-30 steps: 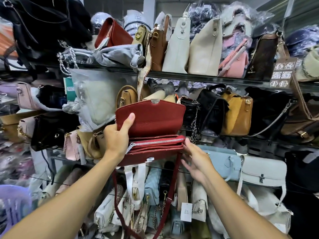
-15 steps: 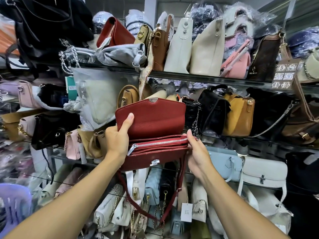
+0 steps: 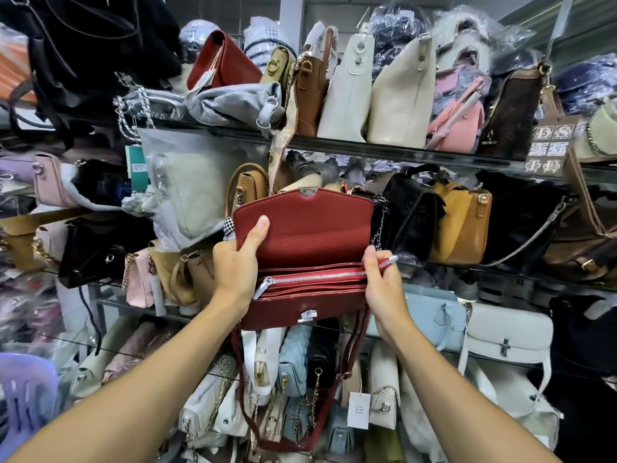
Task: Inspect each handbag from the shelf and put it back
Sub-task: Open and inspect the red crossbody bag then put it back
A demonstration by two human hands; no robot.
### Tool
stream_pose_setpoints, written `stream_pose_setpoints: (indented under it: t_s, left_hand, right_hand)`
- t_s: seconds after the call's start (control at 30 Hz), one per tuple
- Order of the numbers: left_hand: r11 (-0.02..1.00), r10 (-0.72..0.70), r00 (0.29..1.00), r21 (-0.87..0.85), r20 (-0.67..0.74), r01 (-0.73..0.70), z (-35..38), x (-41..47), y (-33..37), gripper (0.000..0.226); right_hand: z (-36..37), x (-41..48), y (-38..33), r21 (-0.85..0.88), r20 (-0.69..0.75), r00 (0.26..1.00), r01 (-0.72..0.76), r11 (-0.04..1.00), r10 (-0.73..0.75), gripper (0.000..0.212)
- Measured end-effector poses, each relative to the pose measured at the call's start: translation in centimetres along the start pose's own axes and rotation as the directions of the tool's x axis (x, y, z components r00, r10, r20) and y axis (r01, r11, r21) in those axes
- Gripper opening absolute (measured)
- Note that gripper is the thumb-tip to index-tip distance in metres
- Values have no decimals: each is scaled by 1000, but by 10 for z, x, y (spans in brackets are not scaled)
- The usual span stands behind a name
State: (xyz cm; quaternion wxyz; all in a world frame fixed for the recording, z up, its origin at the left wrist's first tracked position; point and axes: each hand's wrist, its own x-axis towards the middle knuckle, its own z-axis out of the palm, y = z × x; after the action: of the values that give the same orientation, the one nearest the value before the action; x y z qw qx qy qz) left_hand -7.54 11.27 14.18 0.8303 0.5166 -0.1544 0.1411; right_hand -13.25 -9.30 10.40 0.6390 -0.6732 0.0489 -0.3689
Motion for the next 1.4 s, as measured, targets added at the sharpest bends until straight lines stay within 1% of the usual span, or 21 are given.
stream_pose_setpoints:
  t_s: [0.13, 0.27, 0.37, 0.53, 0.6, 0.63, 0.67, 0.7, 0.73, 0.77, 0.8, 0.83, 0.9, 0.93, 0.97, 1.03, 1.13, 1.17, 1.23, 1.33, 1.4]
  left_hand:
    - [1000, -15, 999, -2, 32, 15, -2, 1, -2, 23]
    - [999, -39, 999, -13, 38, 40, -4, 0, -5, 25]
    - [997, -81, 993, -1, 83, 81, -5, 1, -8, 29]
    - [979, -176, 975, 123, 136, 160, -8, 5, -12, 36]
    - [955, -182, 975, 261, 130, 144, -12, 8, -15, 49]
    - [909, -188, 975, 398, 120, 126, -15, 9, -15, 62]
    - [823, -216, 971, 555, 106, 123, -17, 8, -12, 76]
    - [698, -250, 965, 705, 79, 123, -20, 8, -8, 91]
    - [573, -277, 959, 812, 62, 113, -23, 10, -5, 101]
    - [479, -292, 955, 873, 57, 95, -25, 11, -2, 103]
    - [434, -306, 950, 897, 59, 84, -25, 12, 1, 98]
    - [441, -334, 939, 894, 78, 83, -26, 11, 1, 92]
    - [554, -430, 891, 821, 142, 137, -22, 8, -2, 82]
    - [590, -465, 869, 791, 167, 164, -20, 7, -7, 78]
    - [595, -483, 856, 786, 183, 168, -17, 6, -12, 71]
    - [528, -468, 857, 846, 215, 76, -14, 3, -15, 51]
    - [355, -430, 846, 920, 316, -163, -18, 3, -15, 26]
    - [315, -427, 839, 926, 336, -210, -20, 3, -16, 23]
    - [264, -424, 843, 935, 331, -234, -21, 4, -21, 23]
    - [238, -391, 866, 943, 312, -232, -20, 5, -27, 30]
    - [208, -390, 863, 944, 322, -258, -20, 4, -28, 29]
  right_hand:
    - [-4, 5, -8, -74, 84, 996, 30, 997, -24, 36]
    - [-9, 11, -16, -78, 143, 990, 16, 997, -5, 41]
    - [-11, 13, -15, -29, 135, 991, -6, 1000, 10, 44]
    - [-8, 8, -10, 8, 78, 996, -38, 999, 38, 65]
    - [-8, 8, -7, -2, 30, 999, -35, 999, 35, 68]
    - [-7, 8, -5, -16, -8, 1000, -28, 999, 28, 61]
    - [-8, 10, -3, -33, -49, 998, -29, 999, 27, 51]
    - [-8, 10, -3, -57, -84, 996, -24, 998, 20, 46]
    - [-9, 11, -2, -86, -113, 993, -24, 996, 14, 50]
    - [-10, 11, -2, -125, -130, 991, -18, 992, 2, 54]
    - [-11, 11, -1, -156, -143, 990, -8, 988, -15, 56]
    - [-11, 10, -1, -181, -146, 989, -2, 983, -25, 55]
    - [-10, 7, -1, -205, -143, 989, 9, 979, -39, 53]
    - [-9, 6, 0, -208, -139, 990, 9, 978, -39, 52]
    - [-8, 4, 0, -208, -136, 990, 9, 978, -38, 51]
    - [-7, 1, 1, -211, -141, 989, 3, 978, -34, 51]
    - [-7, 0, 0, -233, -135, 991, -13, 972, -19, 51]
    - [-8, 0, 0, -233, -132, 991, -17, 972, -14, 50]
    - [-9, -1, 0, -237, -134, 991, -23, 971, -9, 51]
    - [-9, -3, 0, -251, -132, 991, -17, 968, -16, 51]
    - [-9, -4, 0, -255, -127, 992, -14, 967, -19, 50]
